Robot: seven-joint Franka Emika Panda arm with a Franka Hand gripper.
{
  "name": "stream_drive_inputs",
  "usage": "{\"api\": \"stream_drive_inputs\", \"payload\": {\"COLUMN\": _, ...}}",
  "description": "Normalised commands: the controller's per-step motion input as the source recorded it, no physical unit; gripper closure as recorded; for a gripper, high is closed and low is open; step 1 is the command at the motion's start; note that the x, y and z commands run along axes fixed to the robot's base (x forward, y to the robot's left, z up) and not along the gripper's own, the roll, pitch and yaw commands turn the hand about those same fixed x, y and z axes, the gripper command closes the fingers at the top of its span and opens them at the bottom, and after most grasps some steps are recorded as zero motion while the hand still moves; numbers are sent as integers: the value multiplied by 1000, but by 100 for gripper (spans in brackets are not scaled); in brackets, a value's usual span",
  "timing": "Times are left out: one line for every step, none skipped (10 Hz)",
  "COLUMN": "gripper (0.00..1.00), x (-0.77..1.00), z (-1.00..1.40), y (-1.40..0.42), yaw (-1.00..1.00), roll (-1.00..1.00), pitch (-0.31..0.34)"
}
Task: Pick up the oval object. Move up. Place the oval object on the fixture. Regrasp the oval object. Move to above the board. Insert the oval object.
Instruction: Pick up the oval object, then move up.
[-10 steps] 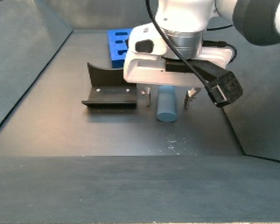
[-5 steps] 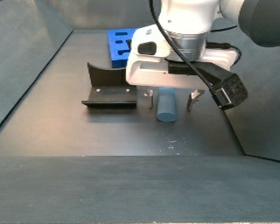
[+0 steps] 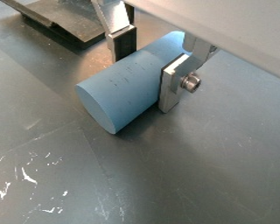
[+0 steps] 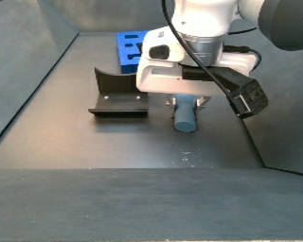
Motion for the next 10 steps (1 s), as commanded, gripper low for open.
{"api": "stream_drive_inputs", "payload": {"gripper": 100, "x": 0, "z": 0, "y": 0, "yaw": 0, "roll": 0, "pitch": 0}}
{"api": "stream_drive_inputs", "payload": {"gripper": 100, "x": 0, "z": 0, "y": 0, "yaw": 0, "roll": 0, "pitch": 0}}
{"api": "stream_drive_inputs", "payload": {"gripper": 100, "x": 0, "z": 0, "y": 0, "yaw": 0, "roll": 0, "pitch": 0}}
{"api": "stream_drive_inputs", "payload": {"gripper": 100, "x": 0, "z": 0, "y": 0, "yaw": 0, "roll": 0, "pitch": 0}}
{"api": "stream_drive_inputs", "payload": {"gripper": 100, "x": 0, "z": 0, "y": 0, "yaw": 0, "roll": 0, "pitch": 0}}
{"api": "stream_drive_inputs", "payload": {"gripper": 100, "x": 0, "z": 0, "y": 0, "yaw": 0, "roll": 0, "pitch": 0}}
{"api": "stream_drive_inputs", "payload": {"gripper": 100, "x": 0, "z": 0, "y": 0, "yaw": 0, "roll": 0, "pitch": 0}}
{"api": "stream_drive_inputs", "payload": {"gripper": 100, "x": 0, "z": 0, "y": 0, "yaw": 0, "roll": 0, "pitch": 0}}
{"api": "stream_drive_inputs", "payload": {"gripper": 100, "x": 0, "z": 0, "y": 0, "yaw": 0, "roll": 0, "pitch": 0}}
{"api": "stream_drive_inputs", "payload": {"gripper": 100, "x": 0, "z": 833, "y": 0, "yaw": 0, "roll": 0, "pitch": 0}}
